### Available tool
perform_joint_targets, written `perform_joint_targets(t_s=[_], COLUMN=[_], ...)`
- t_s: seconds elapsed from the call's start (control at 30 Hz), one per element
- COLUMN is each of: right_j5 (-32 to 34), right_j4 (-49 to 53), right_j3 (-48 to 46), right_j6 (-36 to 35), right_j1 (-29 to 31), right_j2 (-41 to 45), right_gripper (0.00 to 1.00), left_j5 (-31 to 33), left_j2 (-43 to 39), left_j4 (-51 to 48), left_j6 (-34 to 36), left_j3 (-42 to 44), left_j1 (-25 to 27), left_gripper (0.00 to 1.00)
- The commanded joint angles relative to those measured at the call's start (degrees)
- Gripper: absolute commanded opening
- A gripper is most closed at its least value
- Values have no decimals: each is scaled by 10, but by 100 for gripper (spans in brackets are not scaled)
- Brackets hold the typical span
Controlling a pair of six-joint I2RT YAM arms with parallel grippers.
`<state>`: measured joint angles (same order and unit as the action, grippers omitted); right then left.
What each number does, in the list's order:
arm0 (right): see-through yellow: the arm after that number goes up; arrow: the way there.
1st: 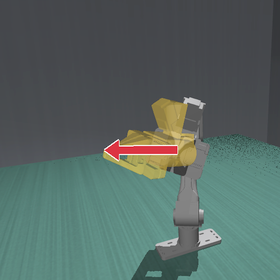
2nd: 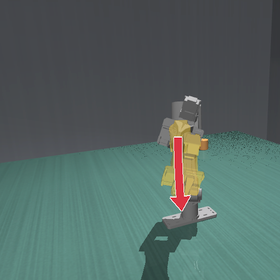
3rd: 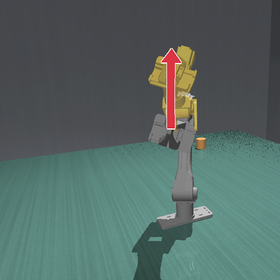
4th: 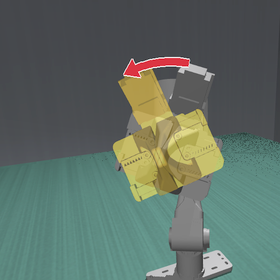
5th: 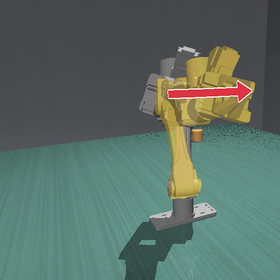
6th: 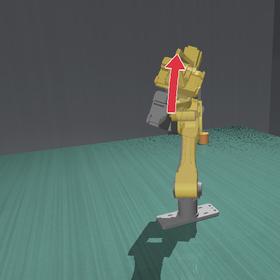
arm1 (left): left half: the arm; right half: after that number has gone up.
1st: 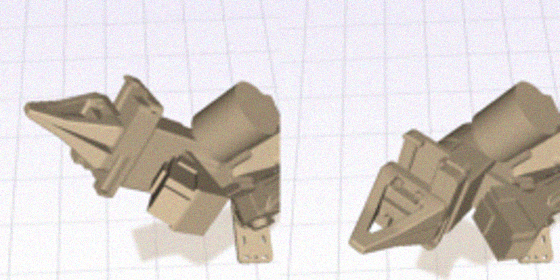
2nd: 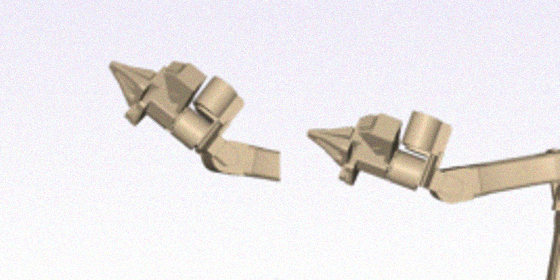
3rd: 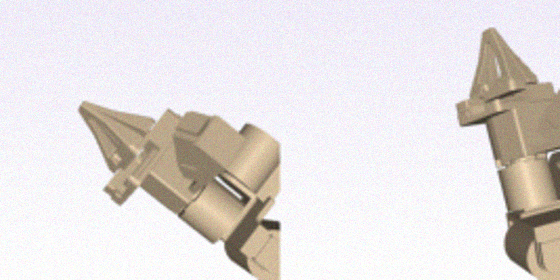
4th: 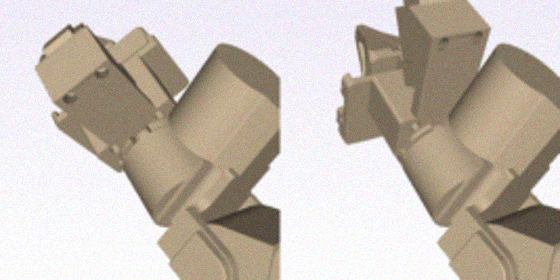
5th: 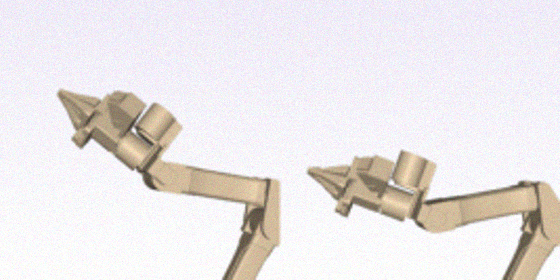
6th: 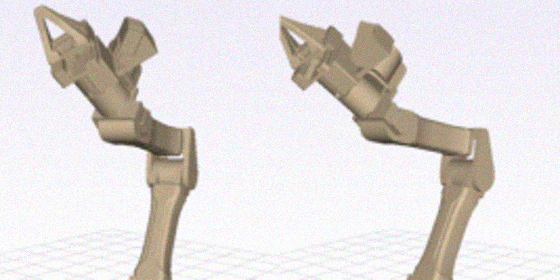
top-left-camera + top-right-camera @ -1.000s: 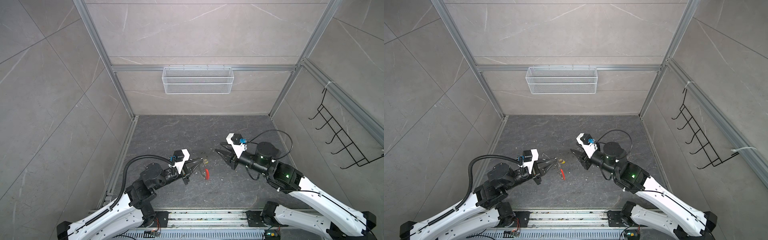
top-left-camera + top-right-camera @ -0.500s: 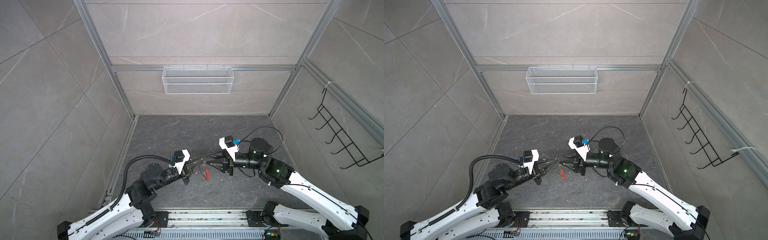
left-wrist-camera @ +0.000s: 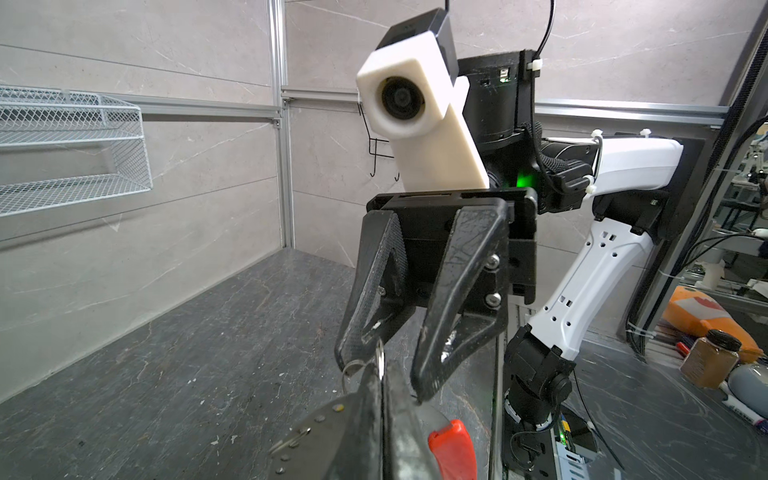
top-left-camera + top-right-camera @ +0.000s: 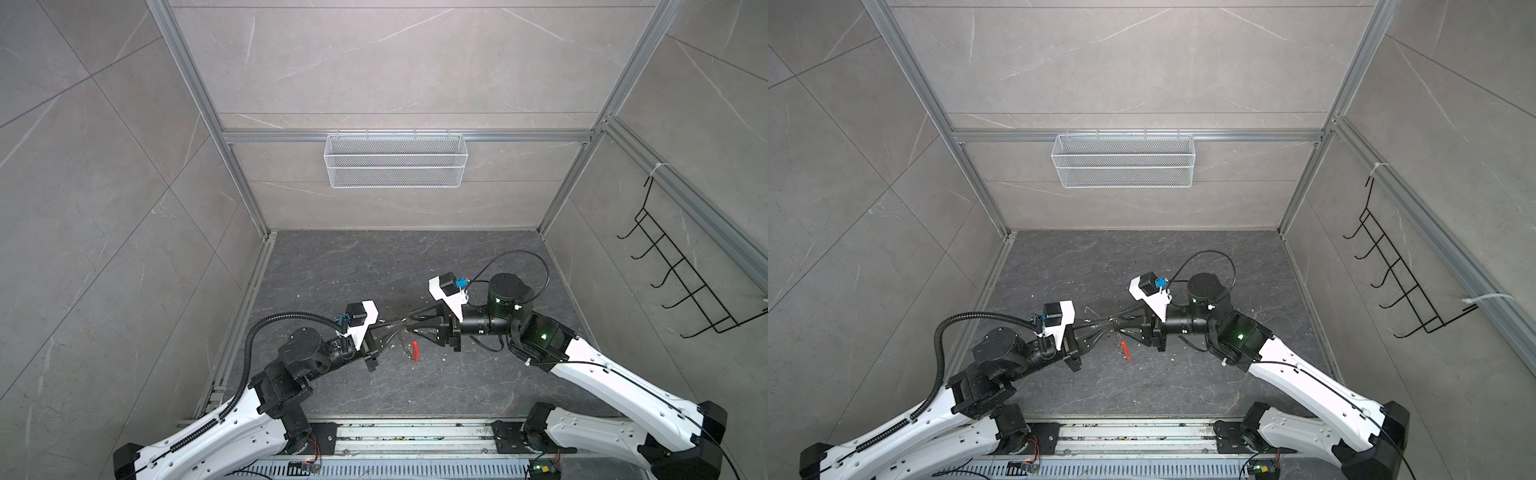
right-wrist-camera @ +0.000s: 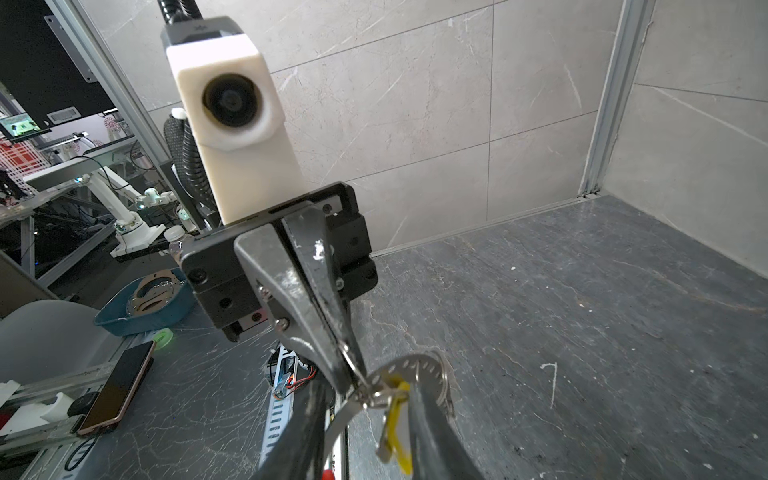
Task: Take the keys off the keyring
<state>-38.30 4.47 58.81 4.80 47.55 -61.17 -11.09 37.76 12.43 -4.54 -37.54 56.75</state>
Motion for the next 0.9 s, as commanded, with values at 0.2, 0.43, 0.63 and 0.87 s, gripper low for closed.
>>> perform_joint_targets(t_s=[0.2, 0.43, 0.63, 0.87], right_j5=[-20, -19, -27, -34], right_j4=[-17, -22, -25, -30], right_j3=[-1, -3, -1, -2], right_j6=[11, 17, 21, 30], right_j1=[-2, -2, -2, -2], right_j2=[-4, -4, -10, -12], right_gripper=[27, 13, 4, 0], left_j5=[-11, -11, -14, -9], left_j2=[-12, -13, -11, -6], left_j4=[43, 44, 46, 40], left_j6=[-4, -4, -5, -8], left_j3=[1, 3, 3, -1], left_j1=[3, 2, 2, 2], left_gripper=[0, 0, 0, 0])
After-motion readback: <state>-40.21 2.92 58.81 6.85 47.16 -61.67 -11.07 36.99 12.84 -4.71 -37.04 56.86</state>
